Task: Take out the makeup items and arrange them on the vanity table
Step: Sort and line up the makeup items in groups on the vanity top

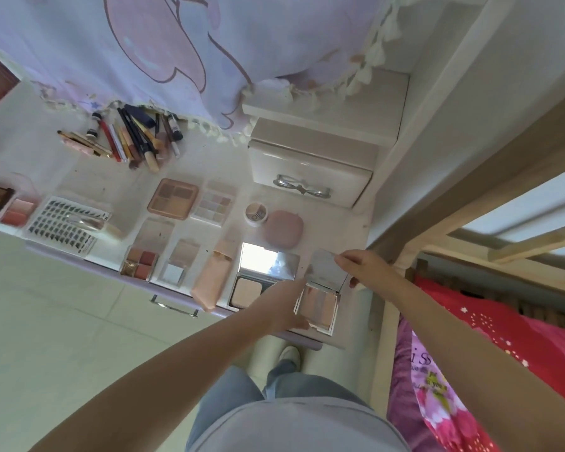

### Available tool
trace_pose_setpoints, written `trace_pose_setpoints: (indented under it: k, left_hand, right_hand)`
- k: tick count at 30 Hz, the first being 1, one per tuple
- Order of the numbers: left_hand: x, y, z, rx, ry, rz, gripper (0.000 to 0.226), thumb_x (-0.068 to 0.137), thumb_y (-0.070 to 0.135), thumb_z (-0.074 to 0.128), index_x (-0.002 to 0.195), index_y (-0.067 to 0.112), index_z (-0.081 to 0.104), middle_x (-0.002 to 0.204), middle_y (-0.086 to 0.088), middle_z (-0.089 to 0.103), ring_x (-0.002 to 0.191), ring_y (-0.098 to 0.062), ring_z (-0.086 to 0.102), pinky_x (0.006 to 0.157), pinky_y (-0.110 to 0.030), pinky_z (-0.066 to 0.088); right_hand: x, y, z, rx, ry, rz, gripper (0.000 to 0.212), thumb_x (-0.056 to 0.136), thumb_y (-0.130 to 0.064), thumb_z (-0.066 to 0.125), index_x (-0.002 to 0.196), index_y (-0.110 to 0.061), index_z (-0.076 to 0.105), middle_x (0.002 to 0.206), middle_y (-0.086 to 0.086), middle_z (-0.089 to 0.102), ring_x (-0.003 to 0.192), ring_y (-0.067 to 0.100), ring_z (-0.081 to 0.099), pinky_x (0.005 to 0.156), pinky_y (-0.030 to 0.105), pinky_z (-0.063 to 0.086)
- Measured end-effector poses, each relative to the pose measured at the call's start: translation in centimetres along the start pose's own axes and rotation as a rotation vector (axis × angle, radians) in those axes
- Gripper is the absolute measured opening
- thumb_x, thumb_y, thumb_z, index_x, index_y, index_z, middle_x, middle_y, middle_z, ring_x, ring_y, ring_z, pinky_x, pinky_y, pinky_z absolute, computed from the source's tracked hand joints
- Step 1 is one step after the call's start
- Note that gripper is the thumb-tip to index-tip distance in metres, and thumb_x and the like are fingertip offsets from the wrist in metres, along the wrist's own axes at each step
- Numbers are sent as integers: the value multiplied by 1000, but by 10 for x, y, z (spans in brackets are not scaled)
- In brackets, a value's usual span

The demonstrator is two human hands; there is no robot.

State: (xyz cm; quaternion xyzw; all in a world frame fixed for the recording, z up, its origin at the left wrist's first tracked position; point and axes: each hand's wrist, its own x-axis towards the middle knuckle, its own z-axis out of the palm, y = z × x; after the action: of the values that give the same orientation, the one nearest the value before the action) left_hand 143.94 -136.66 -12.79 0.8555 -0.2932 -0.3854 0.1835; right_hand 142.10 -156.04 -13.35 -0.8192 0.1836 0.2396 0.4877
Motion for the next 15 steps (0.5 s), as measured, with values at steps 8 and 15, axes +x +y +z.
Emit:
trace_pose_setpoints:
  k: [8, 15]
  left_hand:
    - [5, 6, 20, 155, 45, -79, 52, 83, 21, 60, 128, 9, 36, 123, -10, 52, 108, -27, 55, 87, -33, 44]
    - [6, 7, 25, 281, 65, -60, 48, 90, 22, 51, 132, 7, 33, 126, -12, 49, 105, -29, 57, 84, -34, 47]
  right_hand:
    - [2, 4, 8, -6, 59, -58, 28, 92, -24, 49, 109, -6, 62, 103, 9, 63, 61, 6, 53, 50, 3, 42]
    - [-7, 3, 10, -83, 64, -138, 27, 91, -22, 52, 108, -6, 64, 110, 12, 66, 69, 1, 62, 65, 9, 45]
